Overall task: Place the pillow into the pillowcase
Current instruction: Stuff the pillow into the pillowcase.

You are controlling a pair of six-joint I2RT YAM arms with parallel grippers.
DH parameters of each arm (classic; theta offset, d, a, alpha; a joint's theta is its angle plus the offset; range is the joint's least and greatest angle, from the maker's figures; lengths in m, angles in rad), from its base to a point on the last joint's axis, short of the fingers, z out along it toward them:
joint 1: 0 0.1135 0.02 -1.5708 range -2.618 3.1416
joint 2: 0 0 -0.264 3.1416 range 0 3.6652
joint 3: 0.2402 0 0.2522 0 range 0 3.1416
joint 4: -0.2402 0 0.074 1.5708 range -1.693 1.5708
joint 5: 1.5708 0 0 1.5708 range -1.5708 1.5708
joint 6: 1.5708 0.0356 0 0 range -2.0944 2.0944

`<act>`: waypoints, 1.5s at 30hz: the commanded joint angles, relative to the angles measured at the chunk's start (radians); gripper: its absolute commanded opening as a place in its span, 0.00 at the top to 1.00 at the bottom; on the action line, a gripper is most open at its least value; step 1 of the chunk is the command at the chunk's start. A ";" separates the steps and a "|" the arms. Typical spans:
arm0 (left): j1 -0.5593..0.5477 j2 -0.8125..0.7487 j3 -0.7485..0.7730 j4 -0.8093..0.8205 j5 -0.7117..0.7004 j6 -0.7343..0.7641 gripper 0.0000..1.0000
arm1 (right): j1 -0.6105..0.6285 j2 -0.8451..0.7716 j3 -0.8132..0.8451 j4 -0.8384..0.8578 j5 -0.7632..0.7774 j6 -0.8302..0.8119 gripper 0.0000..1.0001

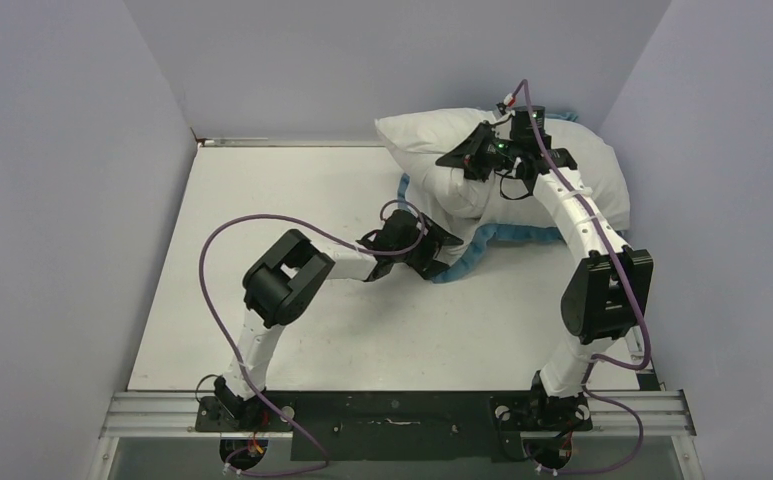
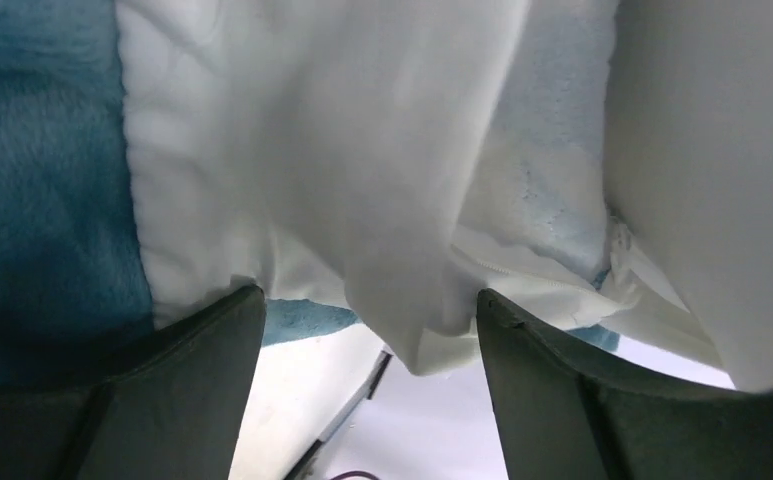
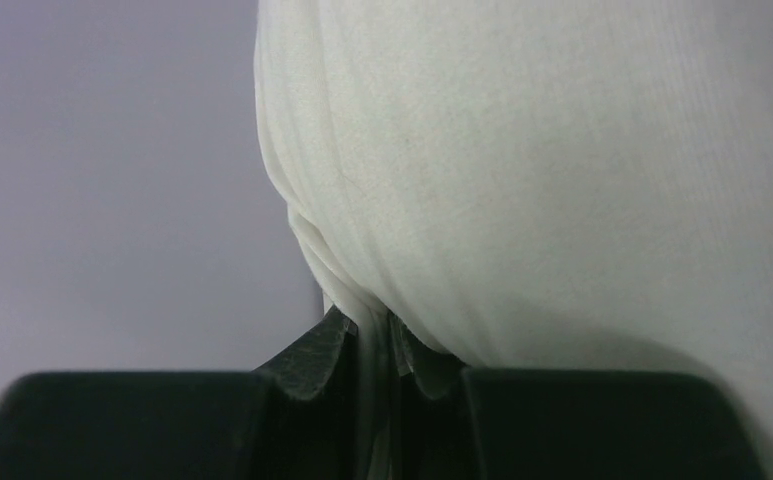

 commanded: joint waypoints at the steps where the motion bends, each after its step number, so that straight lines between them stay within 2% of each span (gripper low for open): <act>1: -0.018 0.041 0.086 0.052 -0.083 -0.179 0.26 | -0.014 -0.026 0.049 0.079 -0.006 0.034 0.95; 5: -0.006 0.094 0.118 0.112 -0.150 -0.249 0.32 | -0.014 -0.044 0.013 0.066 -0.009 0.019 0.95; 8: 0.006 0.122 0.128 0.184 -0.202 -0.296 0.45 | -0.014 -0.057 -0.006 0.047 -0.008 -0.001 0.95; 11: 0.023 0.132 0.122 0.269 -0.243 -0.290 0.67 | -0.014 -0.065 -0.010 0.016 0.000 -0.034 0.95; 12: 0.030 0.128 0.118 0.293 -0.254 -0.270 0.77 | -0.015 -0.065 -0.007 0.001 0.005 -0.050 0.95; 13: 0.037 0.123 0.108 0.330 -0.263 -0.248 0.92 | -0.016 -0.064 -0.004 -0.016 0.014 -0.069 0.95; 14: 0.040 0.117 0.093 0.398 -0.282 -0.215 1.00 | -0.018 -0.064 -0.001 -0.031 0.027 -0.088 0.95; 18: 0.052 0.060 0.003 0.607 -0.298 -0.080 1.00 | -0.024 -0.053 0.007 -0.087 0.084 -0.164 0.95; 22: 0.041 -0.088 -0.229 0.753 -0.370 0.027 1.00 | -0.026 -0.031 0.028 -0.130 0.145 -0.237 0.95; 26: 0.026 -0.211 -0.423 0.872 -0.455 0.067 1.00 | -0.027 -0.015 0.027 -0.112 0.189 -0.263 0.95; 30: 0.000 -0.255 -0.488 0.968 -0.501 0.101 1.00 | -0.013 0.005 0.004 -0.069 0.218 -0.292 0.95; 36: -0.028 -0.232 -0.442 0.981 -0.474 0.098 1.00 | 0.008 0.026 -0.055 -0.011 0.278 -0.335 0.95; 40: -0.039 -0.217 -0.441 0.921 -0.486 0.048 1.00 | 0.021 0.038 -0.074 0.048 0.313 -0.349 0.95; 43: -0.009 -0.217 -0.441 0.868 -0.430 0.056 0.99 | 0.021 0.049 -0.031 0.022 0.315 -0.350 0.95; 44: -0.003 -0.231 -0.439 0.802 -0.419 0.049 0.91 | 0.021 0.046 -0.021 0.009 0.318 -0.350 0.94; 45: 0.002 -0.250 -0.437 0.727 -0.412 0.043 0.79 | 0.021 0.044 -0.012 -0.003 0.318 -0.351 0.90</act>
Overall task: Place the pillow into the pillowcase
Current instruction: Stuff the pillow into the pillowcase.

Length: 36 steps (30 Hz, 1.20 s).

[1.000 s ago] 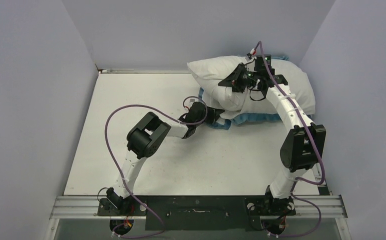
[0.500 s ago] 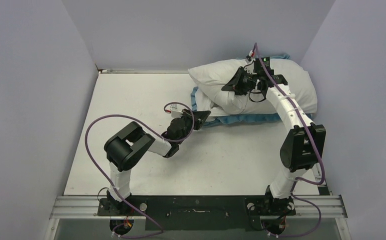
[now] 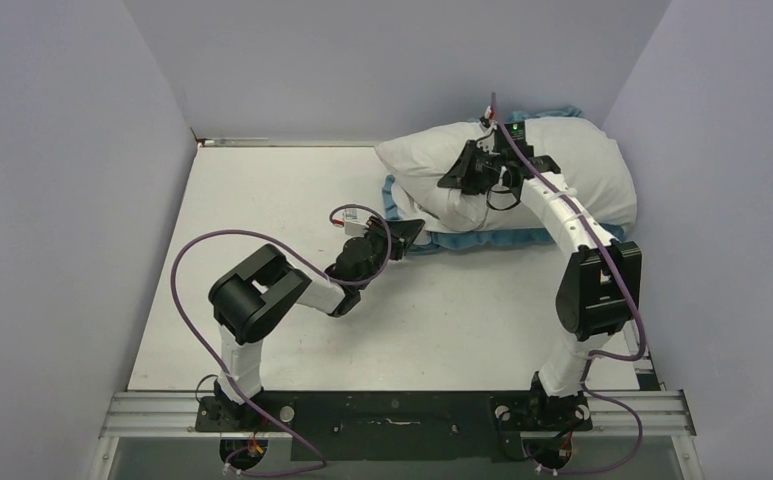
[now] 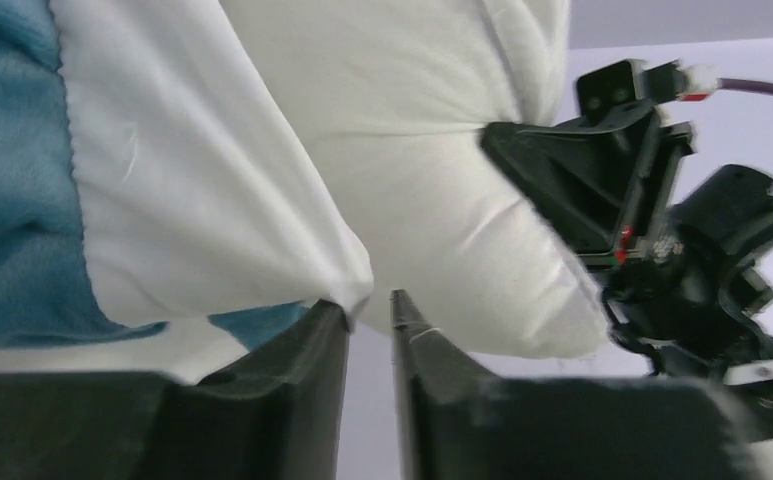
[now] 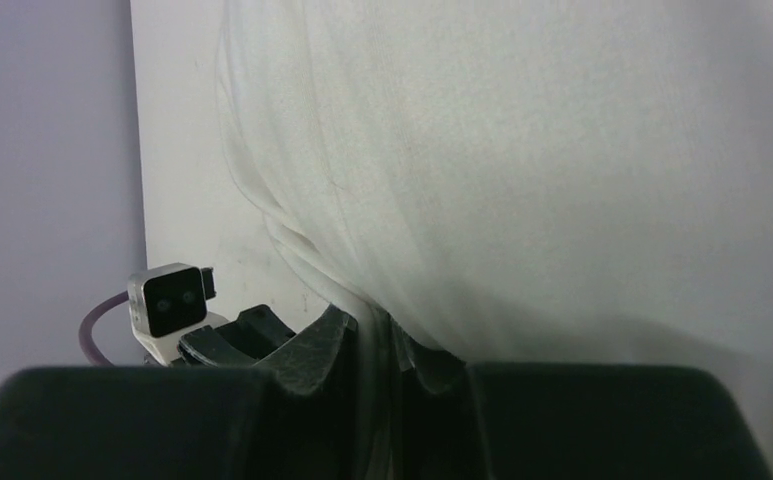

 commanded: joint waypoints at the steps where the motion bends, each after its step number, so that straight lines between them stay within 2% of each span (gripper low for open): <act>1: 0.030 -0.067 0.043 -0.179 0.047 -0.020 0.65 | -0.026 0.013 0.065 0.022 0.123 -0.036 0.81; 3: 0.039 -0.103 0.077 -0.360 0.088 -0.003 0.44 | -0.025 0.005 0.087 -0.023 0.130 -0.052 0.53; 5: 0.054 -0.126 0.117 -0.486 0.132 0.028 0.38 | -0.018 -0.010 0.116 -0.069 0.146 -0.087 0.31; 7: 0.070 -0.146 0.140 -0.561 0.164 0.060 0.36 | -0.011 -0.024 0.151 -0.122 0.171 -0.129 0.19; 11: 0.091 -0.164 0.195 -0.617 0.210 0.171 0.32 | 0.004 -0.055 0.217 -0.227 0.228 -0.200 0.04; 16: 0.111 -0.092 0.302 -0.628 0.318 0.207 0.30 | 0.009 -0.127 0.198 -0.305 0.323 -0.247 0.00; 17: 0.112 -0.078 0.327 -0.643 0.334 0.222 0.30 | 0.009 -0.141 0.192 -0.309 0.338 -0.251 0.05; 20: 0.114 -0.075 0.378 -0.733 0.347 0.294 0.28 | 0.009 -0.152 0.192 -0.332 0.375 -0.265 0.10; 24: 0.117 -0.077 0.393 -0.814 0.333 0.351 0.23 | 0.009 -0.169 0.156 -0.328 0.406 -0.272 0.10; 31: 0.116 0.005 0.449 -0.862 0.405 0.386 0.23 | 0.006 -0.181 0.113 -0.367 0.418 -0.270 0.10; 34: 0.118 0.058 0.518 -0.831 0.442 0.415 0.31 | -0.017 -0.196 0.058 -0.364 0.388 -0.241 0.10; 36: 0.122 0.094 0.561 -0.755 0.453 0.423 0.50 | -0.079 -0.221 -0.018 -0.332 0.299 -0.190 0.10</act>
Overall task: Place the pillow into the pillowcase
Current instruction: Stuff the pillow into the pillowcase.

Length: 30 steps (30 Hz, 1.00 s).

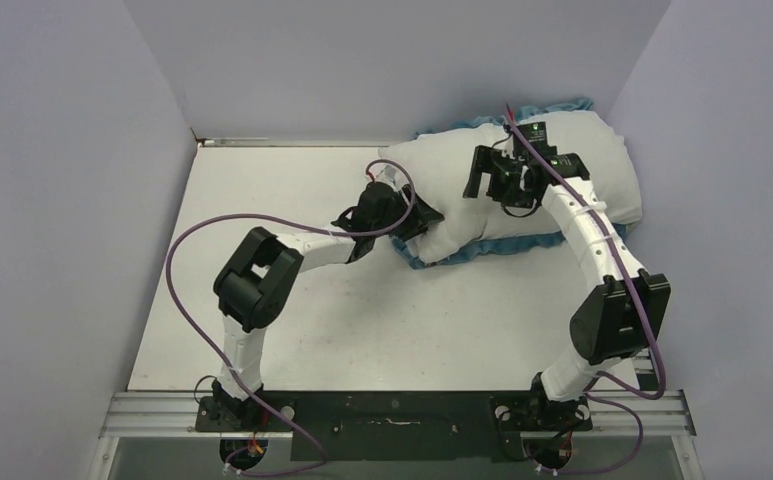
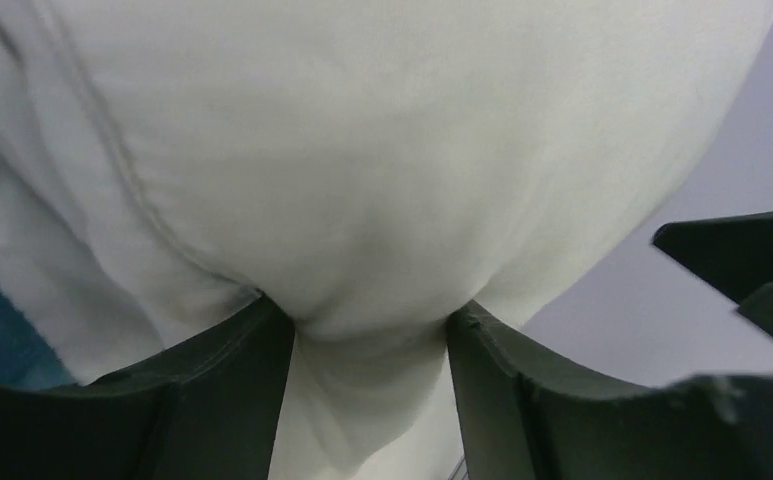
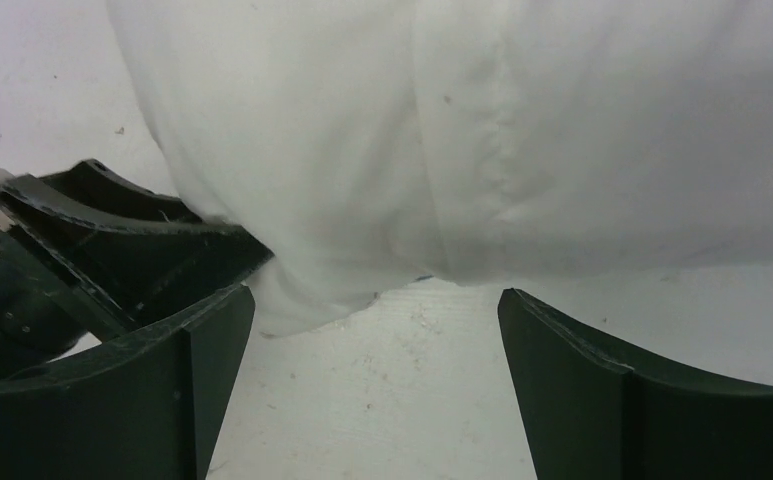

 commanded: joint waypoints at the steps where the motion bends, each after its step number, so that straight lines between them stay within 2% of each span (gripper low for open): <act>1: 0.014 0.065 0.127 0.139 0.052 0.056 0.59 | -0.119 -0.097 -0.174 0.051 -0.144 0.105 0.10; 3: 0.028 0.087 0.159 0.240 0.039 0.039 0.79 | -0.198 -0.135 -0.289 0.100 -0.259 0.170 0.10; 5: 0.048 0.107 0.201 0.329 0.035 0.023 1.00 | -0.235 -0.142 -0.348 0.112 -0.290 0.188 0.10; 8: 0.059 0.128 0.289 0.393 0.029 0.016 1.00 | -0.236 -0.140 -0.417 0.170 -0.331 0.226 0.09; 12: 0.060 0.162 0.420 0.408 0.011 0.021 1.00 | -0.228 -0.104 -0.435 0.218 -0.374 0.263 0.01; 15: 0.058 0.208 0.531 0.410 -0.001 -0.004 1.00 | -0.178 -0.089 -0.448 0.269 -0.378 0.300 0.07; 20: 0.056 0.310 0.725 0.386 0.063 -0.028 1.00 | -0.106 0.006 -0.470 0.440 -0.372 0.376 0.04; 23: 0.057 0.290 0.736 0.356 0.066 -0.001 1.00 | -0.116 0.076 -0.431 0.509 -0.329 0.379 0.00; 26: 0.057 0.274 0.731 0.376 0.068 0.005 1.00 | -0.112 0.150 -0.357 0.558 -0.286 0.363 0.06; 30: 0.055 0.266 0.753 0.383 0.075 -0.020 1.00 | -0.091 0.229 -0.296 0.602 -0.168 0.368 0.02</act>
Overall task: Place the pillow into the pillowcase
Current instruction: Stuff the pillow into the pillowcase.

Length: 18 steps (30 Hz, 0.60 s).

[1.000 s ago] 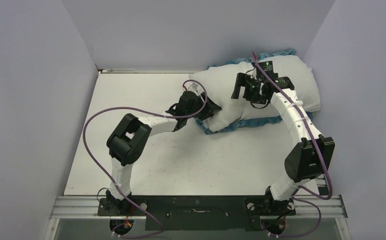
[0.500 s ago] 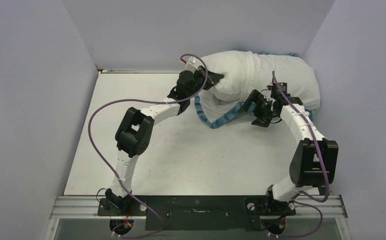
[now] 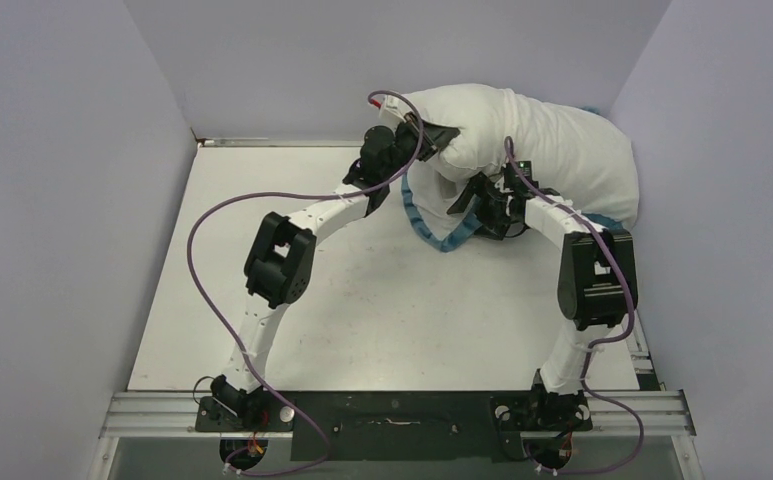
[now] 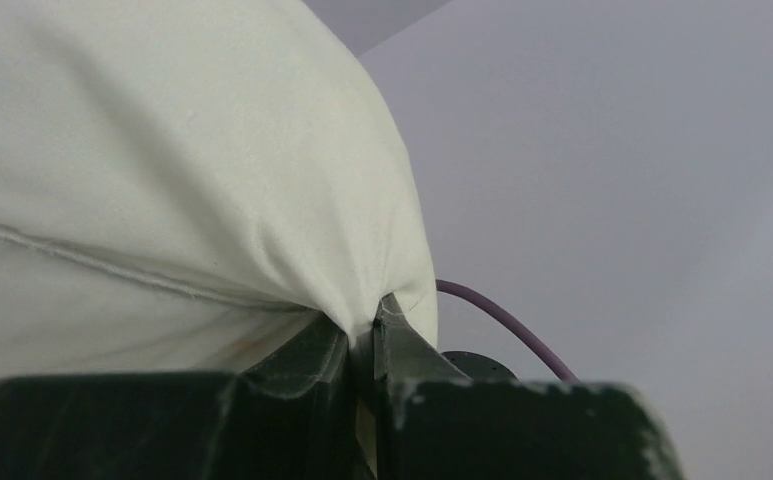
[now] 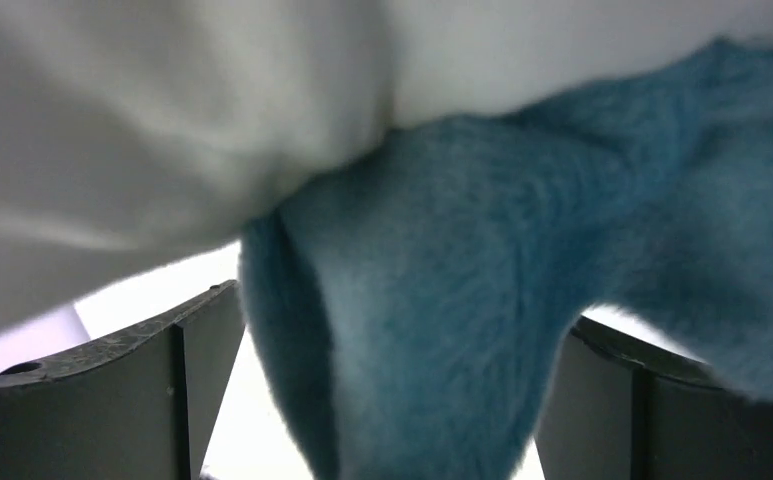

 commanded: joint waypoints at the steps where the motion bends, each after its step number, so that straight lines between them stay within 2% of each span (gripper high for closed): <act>1: -0.011 -0.051 0.094 0.149 0.029 -0.029 1.00 | 0.016 0.047 0.095 0.141 0.191 0.019 0.02; 4: -0.011 -0.060 0.091 0.157 0.023 -0.055 1.00 | 0.019 0.030 0.067 0.217 0.302 0.030 0.05; 5: -0.011 -0.066 0.085 0.164 0.022 -0.060 1.00 | 0.023 0.026 0.067 0.224 0.340 0.025 0.08; 6: -0.013 -0.070 0.078 0.174 0.022 -0.062 1.00 | 0.024 0.024 0.064 0.235 0.366 0.023 0.15; 9: -0.013 -0.102 0.036 0.219 0.017 -0.052 1.00 | -0.012 0.007 -0.001 0.328 0.359 0.067 0.54; 11: -0.012 -0.133 -0.018 0.255 0.008 -0.023 1.00 | -0.029 0.011 0.004 0.337 0.302 0.057 0.87; 12: -0.010 -0.157 -0.049 0.270 -0.001 -0.004 1.00 | -0.029 0.014 0.025 0.329 0.272 0.025 0.94; 15: -0.001 -0.242 -0.156 0.309 -0.020 0.070 1.00 | -0.003 0.022 0.111 0.306 0.099 -0.087 0.95; 18: 0.011 -0.346 -0.290 0.321 -0.022 0.162 1.00 | 0.074 0.055 0.260 0.178 -0.109 -0.220 0.95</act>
